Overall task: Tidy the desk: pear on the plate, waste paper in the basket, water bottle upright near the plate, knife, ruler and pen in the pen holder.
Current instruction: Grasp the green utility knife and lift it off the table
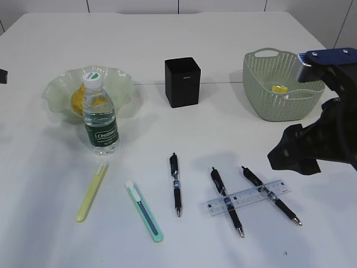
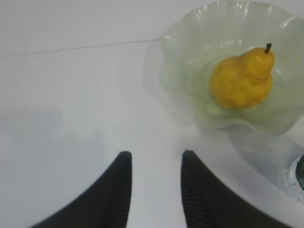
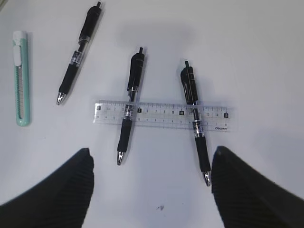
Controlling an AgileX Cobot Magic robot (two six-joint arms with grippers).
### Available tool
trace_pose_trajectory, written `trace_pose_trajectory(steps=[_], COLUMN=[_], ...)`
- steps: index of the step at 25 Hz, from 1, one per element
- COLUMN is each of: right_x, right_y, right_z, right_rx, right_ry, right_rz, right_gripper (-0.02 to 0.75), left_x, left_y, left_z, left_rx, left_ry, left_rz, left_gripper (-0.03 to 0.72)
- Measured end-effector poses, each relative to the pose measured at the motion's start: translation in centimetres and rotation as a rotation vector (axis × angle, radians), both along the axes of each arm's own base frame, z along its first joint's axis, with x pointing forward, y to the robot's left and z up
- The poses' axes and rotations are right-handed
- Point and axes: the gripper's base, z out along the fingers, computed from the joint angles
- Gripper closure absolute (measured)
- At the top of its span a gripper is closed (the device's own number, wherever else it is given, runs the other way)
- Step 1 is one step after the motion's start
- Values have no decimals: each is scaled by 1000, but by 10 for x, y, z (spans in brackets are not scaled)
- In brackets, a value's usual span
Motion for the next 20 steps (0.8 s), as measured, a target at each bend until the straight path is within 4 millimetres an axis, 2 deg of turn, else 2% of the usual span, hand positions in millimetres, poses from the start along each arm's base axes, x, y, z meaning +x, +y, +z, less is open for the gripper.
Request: trace_pose_trajectory(steps=[5, 8, 11, 13, 20], right_x=[0, 0, 0, 0, -1], right_y=[0, 0, 0, 0, 0], right_z=[0, 0, 0, 0, -1], right_rx=[-3, -6, -7, -7, -22], right_ry=[-2, -4, -4, -4, 3], right_rz=[5, 12, 14, 14, 36], right_gripper=[170, 170, 170, 170, 171], left_x=[-1, -1, -2, -2, -4], left_y=[-2, -3, -3, -3, -3], left_z=[-2, -2, -2, -2, -5], left_rx=[10, 25, 27, 20, -7], left_ry=[24, 29, 30, 31, 76], left_rz=[-45, -58, -60, -56, -44], left_gripper=[430, 351, 231, 195, 174])
